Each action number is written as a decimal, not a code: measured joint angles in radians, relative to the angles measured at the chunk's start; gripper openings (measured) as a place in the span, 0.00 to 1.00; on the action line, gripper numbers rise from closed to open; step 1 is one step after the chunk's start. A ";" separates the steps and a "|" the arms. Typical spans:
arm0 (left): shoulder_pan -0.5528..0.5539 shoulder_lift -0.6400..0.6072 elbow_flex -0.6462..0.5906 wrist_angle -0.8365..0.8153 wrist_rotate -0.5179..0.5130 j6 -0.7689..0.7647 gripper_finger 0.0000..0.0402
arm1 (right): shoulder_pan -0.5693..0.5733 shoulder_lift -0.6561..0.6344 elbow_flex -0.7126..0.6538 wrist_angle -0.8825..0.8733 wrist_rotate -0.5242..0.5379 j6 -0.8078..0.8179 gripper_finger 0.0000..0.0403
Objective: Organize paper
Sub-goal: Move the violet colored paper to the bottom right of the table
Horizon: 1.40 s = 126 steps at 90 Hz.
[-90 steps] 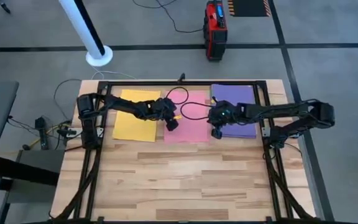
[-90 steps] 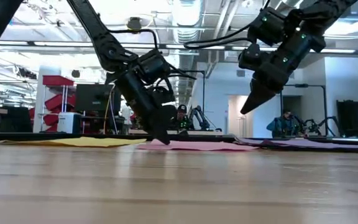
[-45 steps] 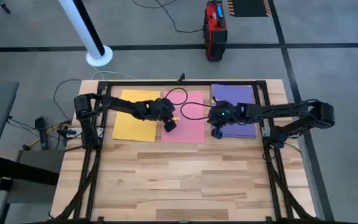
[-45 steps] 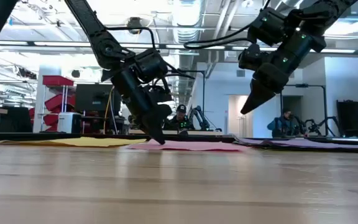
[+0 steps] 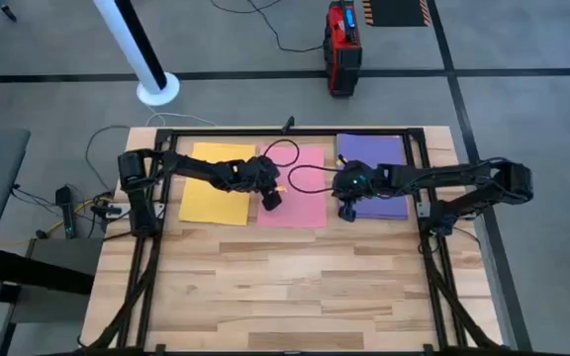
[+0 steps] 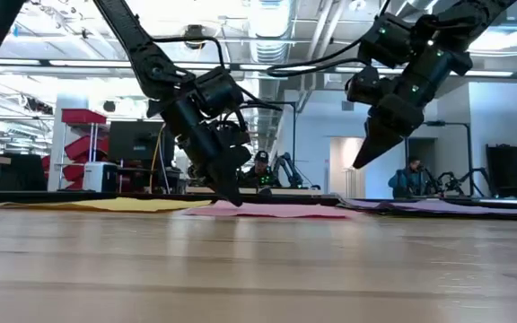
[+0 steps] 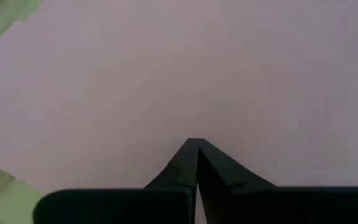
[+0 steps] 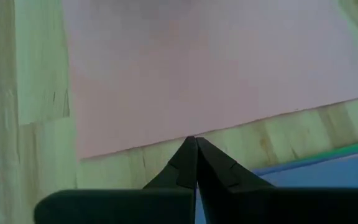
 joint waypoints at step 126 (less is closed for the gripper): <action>0.004 -0.461 -0.332 0.509 0.268 -0.138 0.00 | -0.064 -0.364 -0.310 0.300 -0.319 0.103 0.00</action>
